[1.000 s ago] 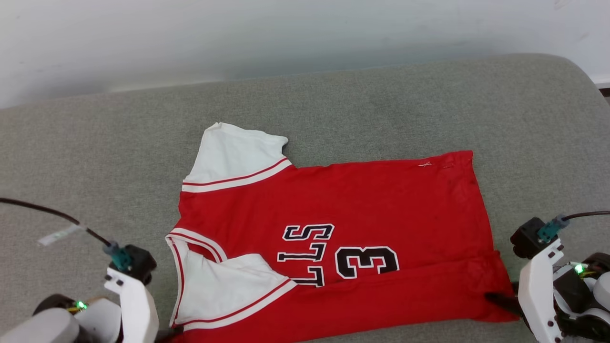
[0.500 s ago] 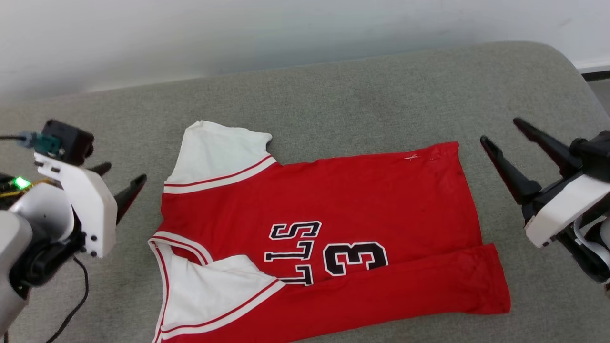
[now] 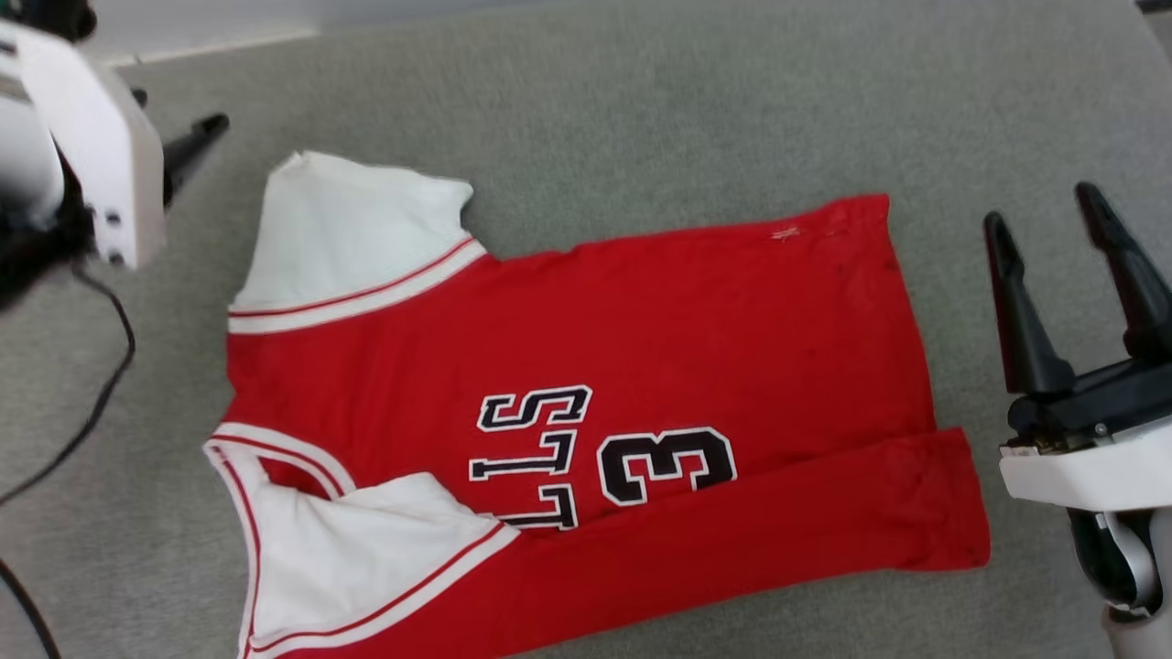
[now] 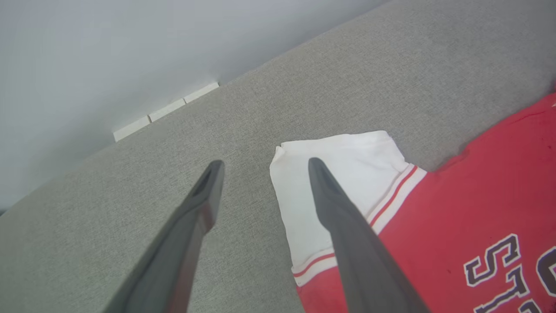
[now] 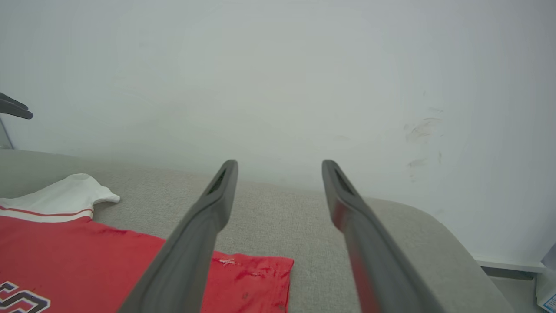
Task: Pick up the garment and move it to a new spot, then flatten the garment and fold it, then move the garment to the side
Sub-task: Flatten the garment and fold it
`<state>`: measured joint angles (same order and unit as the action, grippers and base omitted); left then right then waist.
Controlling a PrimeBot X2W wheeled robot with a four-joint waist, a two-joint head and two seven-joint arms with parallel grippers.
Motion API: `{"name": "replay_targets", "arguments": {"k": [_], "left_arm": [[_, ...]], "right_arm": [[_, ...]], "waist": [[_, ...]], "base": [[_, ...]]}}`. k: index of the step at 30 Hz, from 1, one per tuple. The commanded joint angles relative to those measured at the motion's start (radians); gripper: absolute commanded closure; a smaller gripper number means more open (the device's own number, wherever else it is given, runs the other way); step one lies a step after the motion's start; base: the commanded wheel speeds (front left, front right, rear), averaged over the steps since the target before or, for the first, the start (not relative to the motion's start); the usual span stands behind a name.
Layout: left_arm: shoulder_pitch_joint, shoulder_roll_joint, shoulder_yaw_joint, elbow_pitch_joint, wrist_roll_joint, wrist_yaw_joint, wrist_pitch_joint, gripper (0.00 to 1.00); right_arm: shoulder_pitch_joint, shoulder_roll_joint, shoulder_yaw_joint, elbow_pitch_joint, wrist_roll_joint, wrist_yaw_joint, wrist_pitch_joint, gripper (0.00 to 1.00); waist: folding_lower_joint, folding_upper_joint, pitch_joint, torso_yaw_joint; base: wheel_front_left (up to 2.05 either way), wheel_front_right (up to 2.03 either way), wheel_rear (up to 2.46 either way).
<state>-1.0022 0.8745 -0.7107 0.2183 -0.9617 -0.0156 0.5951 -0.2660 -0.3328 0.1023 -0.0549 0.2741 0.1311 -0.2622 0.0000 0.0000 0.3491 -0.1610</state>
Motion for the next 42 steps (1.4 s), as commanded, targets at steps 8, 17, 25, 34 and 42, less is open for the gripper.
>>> {"name": "replay_targets", "arguments": {"k": [8,17,25,34,42], "left_arm": [[-0.233,-0.03,-0.055,0.071,-0.031,-0.037,0.336,0.0],[-0.316,-0.027,-0.107,0.122,-0.002,-0.053,0.477,0.0],[-0.267,-0.042,-0.135,0.157,-0.025,-0.081,0.481,1.0],[-0.25,-0.044,-0.14,0.124,-0.033,-0.105,0.394,1.0],[-0.215,-0.053,-0.184,0.012,-0.025,-0.112,0.326,1.0]], "right_arm": [[0.006,0.078,-0.021,-0.117,-0.051,-0.001,0.006,0.0],[-0.052,0.086,0.019,-0.093,-0.048,-0.001,0.007,0.0],[-0.074,0.073,0.017,-0.046,-0.035,-0.001,0.003,0.0],[-0.204,-0.097,0.047,-0.026,-0.042,-0.001,0.139,0.0],[-0.415,-0.379,0.263,0.007,0.158,-0.001,0.579,0.0]], "waist": [[0.0,0.0,0.189,-0.055],[0.0,0.0,0.277,-0.093],[0.0,0.0,0.272,-0.089],[0.0,0.0,0.171,-0.053],[0.0,0.0,0.118,0.01]], "base": [[0.0,0.0,0.0],[0.0,0.0,0.0],[0.0,0.0,0.0],[0.0,0.0,0.0],[0.0,0.0,0.0]]}}
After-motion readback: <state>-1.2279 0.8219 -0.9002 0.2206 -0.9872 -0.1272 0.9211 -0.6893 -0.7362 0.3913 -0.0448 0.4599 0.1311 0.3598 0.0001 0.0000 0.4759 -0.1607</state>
